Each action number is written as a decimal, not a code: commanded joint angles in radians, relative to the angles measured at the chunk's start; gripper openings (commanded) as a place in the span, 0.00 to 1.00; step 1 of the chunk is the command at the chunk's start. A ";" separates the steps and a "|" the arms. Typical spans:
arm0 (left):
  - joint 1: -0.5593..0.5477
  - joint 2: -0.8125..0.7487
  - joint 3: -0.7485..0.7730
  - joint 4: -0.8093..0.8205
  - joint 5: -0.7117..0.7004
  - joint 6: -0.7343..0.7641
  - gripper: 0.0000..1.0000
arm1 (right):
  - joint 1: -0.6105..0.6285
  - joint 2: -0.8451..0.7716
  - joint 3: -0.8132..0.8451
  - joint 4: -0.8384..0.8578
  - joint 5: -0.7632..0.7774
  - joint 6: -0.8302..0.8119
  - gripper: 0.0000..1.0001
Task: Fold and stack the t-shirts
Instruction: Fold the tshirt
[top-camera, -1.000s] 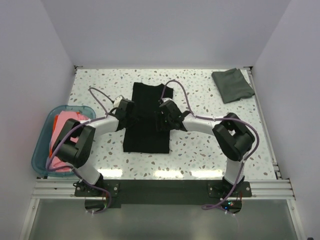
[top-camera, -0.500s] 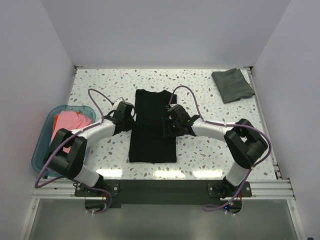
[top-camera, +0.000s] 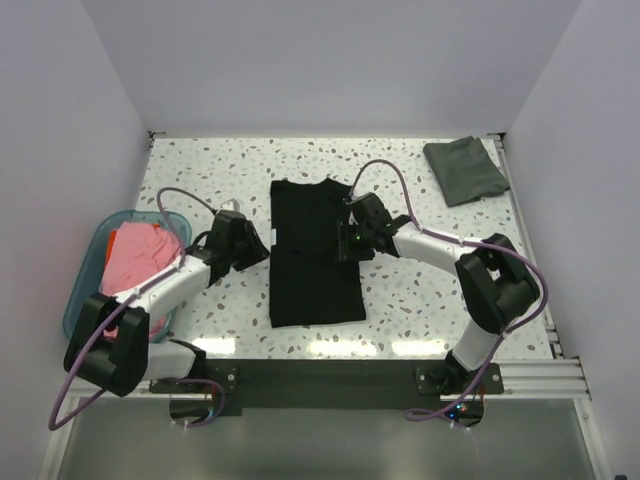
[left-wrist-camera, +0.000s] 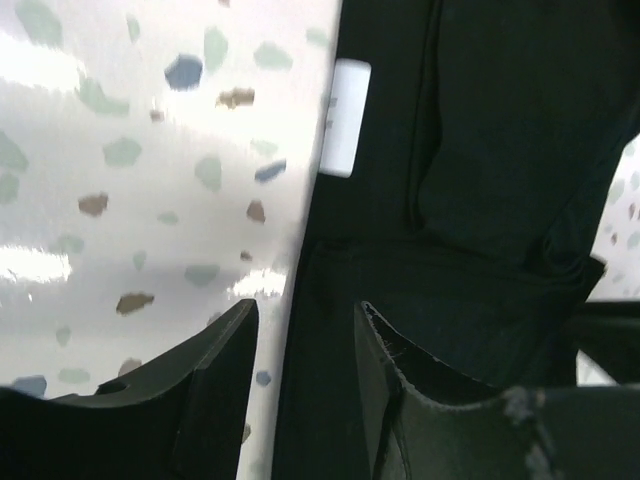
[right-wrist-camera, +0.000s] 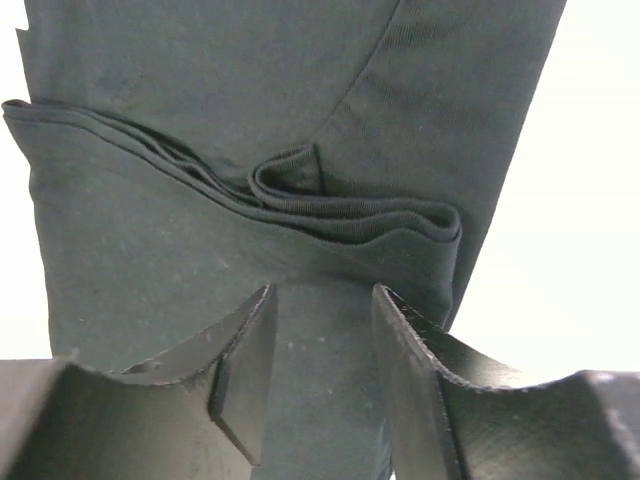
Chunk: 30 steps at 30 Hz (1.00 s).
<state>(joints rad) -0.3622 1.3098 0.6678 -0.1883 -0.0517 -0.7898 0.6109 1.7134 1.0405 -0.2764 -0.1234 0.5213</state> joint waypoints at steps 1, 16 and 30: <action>-0.033 -0.056 -0.075 0.013 0.047 0.000 0.49 | -0.023 -0.038 0.059 -0.027 -0.001 -0.012 0.43; -0.104 -0.251 -0.217 -0.088 0.092 -0.039 0.51 | -0.105 0.094 0.050 0.008 0.016 -0.007 0.26; -0.124 -0.299 -0.298 -0.128 0.231 -0.046 0.64 | -0.117 -0.147 0.041 -0.142 0.002 -0.017 0.50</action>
<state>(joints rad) -0.4793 1.0306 0.3878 -0.3054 0.1169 -0.8196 0.4896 1.6657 1.1088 -0.3782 -0.1120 0.5037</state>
